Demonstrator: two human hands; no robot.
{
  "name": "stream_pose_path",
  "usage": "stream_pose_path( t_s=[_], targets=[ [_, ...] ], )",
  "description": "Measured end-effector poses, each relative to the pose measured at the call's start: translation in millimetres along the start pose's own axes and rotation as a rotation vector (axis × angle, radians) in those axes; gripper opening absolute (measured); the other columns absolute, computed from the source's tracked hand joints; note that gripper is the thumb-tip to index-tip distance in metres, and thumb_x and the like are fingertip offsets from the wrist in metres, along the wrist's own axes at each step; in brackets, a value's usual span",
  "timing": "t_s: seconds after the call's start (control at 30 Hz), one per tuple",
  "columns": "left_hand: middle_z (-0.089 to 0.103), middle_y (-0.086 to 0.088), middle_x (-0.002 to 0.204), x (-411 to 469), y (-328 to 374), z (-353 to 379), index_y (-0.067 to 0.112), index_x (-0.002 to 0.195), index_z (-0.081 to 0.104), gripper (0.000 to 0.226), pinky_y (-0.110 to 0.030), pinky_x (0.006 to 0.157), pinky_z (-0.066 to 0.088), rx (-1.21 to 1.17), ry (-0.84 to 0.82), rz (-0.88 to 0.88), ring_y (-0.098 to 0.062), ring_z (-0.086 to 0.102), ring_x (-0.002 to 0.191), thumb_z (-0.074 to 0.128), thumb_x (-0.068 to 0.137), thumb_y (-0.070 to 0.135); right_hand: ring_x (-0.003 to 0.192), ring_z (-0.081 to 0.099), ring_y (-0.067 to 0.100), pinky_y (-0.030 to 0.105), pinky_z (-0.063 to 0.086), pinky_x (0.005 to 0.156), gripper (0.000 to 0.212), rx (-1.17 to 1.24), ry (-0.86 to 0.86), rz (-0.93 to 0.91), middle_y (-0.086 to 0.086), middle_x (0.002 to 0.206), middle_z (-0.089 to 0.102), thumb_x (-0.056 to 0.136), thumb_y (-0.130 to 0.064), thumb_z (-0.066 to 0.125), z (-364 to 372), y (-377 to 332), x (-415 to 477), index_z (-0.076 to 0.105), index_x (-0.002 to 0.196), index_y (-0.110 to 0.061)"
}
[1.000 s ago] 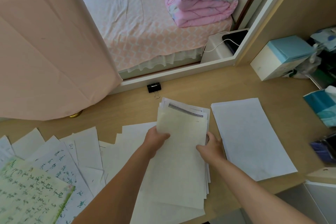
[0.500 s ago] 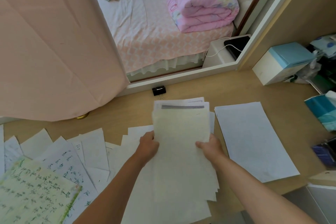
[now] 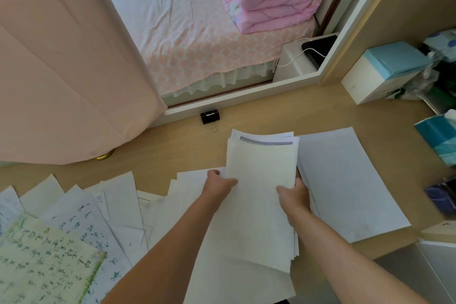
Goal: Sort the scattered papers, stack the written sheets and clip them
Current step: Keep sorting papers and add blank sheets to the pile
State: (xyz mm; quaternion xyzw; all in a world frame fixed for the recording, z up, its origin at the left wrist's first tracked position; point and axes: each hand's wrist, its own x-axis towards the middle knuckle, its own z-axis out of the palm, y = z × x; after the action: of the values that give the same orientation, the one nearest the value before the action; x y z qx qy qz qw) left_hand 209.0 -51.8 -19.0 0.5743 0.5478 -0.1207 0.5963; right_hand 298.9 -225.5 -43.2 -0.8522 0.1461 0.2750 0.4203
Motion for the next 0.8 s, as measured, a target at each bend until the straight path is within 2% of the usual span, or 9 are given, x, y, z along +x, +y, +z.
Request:
stream_pose_path(
  t_s=[0.07,0.2,0.3,0.37,0.47,0.53,0.63,0.7,0.8],
  targets=[
    [0.067,-0.007,0.113,1,-4,-8,0.011,0.129,0.052,0.05,-0.027,0.062,0.051,-0.041,-0.106,0.023,-0.019,0.067,0.089,0.074,0.084,0.018,0.075,0.062,0.016,0.026,0.046,0.057,0.016,-0.006,-0.021,-0.01,0.003,0.095,0.067,0.084,-0.011,0.06,-3,0,-2,0.057,0.099,-0.018],
    [0.068,-0.003,0.114,-5,-18,-20,0.018,0.124,0.058,0.04,-0.026,0.069,0.054,-0.014,-0.18,0.161,-0.016,0.067,0.094,0.059,0.088,0.001,0.081,0.062,0.023,0.03,0.05,0.062,0.014,-0.151,-0.068,-0.055,0.006,0.101,0.064,0.083,-0.015,0.059,2,2,-7,0.057,0.097,-0.015],
    [0.066,0.0,0.117,-12,-34,-38,0.02,0.127,0.057,0.048,-0.032,0.081,0.055,0.008,-0.093,0.24,-0.017,0.064,0.102,0.051,0.085,-0.003,0.109,0.05,0.028,0.04,0.051,0.087,0.036,-0.312,-0.065,-0.12,0.007,0.119,0.047,0.079,-0.024,0.066,10,-1,-13,0.055,0.113,-0.015],
    [0.067,0.0,0.115,-16,-47,-59,0.02,0.123,0.058,0.045,-0.03,0.078,0.054,-0.071,-0.044,0.237,-0.017,0.065,0.101,0.051,0.086,-0.003,0.125,0.042,0.026,0.042,0.045,0.1,0.063,-0.283,-0.147,-0.171,0.006,0.133,0.041,0.079,-0.026,0.072,15,-6,-22,0.045,0.135,-0.02],
    [0.071,-0.003,0.113,-20,-68,-91,0.02,0.121,0.06,0.04,-0.034,0.078,0.058,-0.184,-0.056,0.196,-0.022,0.068,0.101,0.055,0.089,-0.003,0.123,0.056,0.018,0.043,0.047,0.104,0.089,-0.061,-0.366,-0.156,-0.006,0.138,0.051,0.073,-0.025,0.079,24,-15,-34,0.031,0.148,-0.027],
    [0.072,-0.005,0.115,-25,-77,-110,0.019,0.122,0.062,0.04,-0.045,0.088,0.057,-0.247,-0.058,0.189,-0.027,0.069,0.103,0.06,0.089,-0.003,0.106,0.068,0.015,0.042,0.055,0.094,0.073,-0.004,-0.474,-0.152,-0.003,0.125,0.067,0.069,-0.018,0.081,31,-20,-43,0.051,0.135,-0.026],
    [0.074,-0.009,0.111,-40,-78,-133,0.013,0.116,0.067,0.035,-0.053,0.092,0.055,-0.296,-0.05,0.223,-0.031,0.071,0.1,0.066,0.085,-0.003,0.089,0.073,0.013,0.032,0.059,0.083,0.028,-0.029,-0.503,-0.22,0.005,0.109,0.074,0.074,-0.009,0.08,37,-32,-63,0.073,0.099,-0.02],
    [0.075,-0.007,0.108,-55,-72,-142,0.013,0.115,0.068,0.033,-0.048,0.086,0.058,-0.332,-0.037,0.288,-0.028,0.073,0.095,0.072,0.083,0.002,0.086,0.073,0.011,0.028,0.059,0.078,0.017,-0.003,-0.487,-0.275,0.005,0.102,0.076,0.081,-0.007,0.077,39,-41,-81,0.075,0.092,-0.019],
    [0.076,0.003,0.101,-85,-54,-147,0.025,0.108,0.067,0.03,-0.033,0.073,0.059,-0.403,0.036,0.414,-0.016,0.073,0.089,0.074,0.084,0.007,0.09,0.073,0.02,0.043,0.058,0.083,0.008,0.049,-0.408,-0.388,0.009,0.097,0.077,0.086,-0.01,0.073,38,-60,-112,0.077,0.089,-0.016]
  ],
)
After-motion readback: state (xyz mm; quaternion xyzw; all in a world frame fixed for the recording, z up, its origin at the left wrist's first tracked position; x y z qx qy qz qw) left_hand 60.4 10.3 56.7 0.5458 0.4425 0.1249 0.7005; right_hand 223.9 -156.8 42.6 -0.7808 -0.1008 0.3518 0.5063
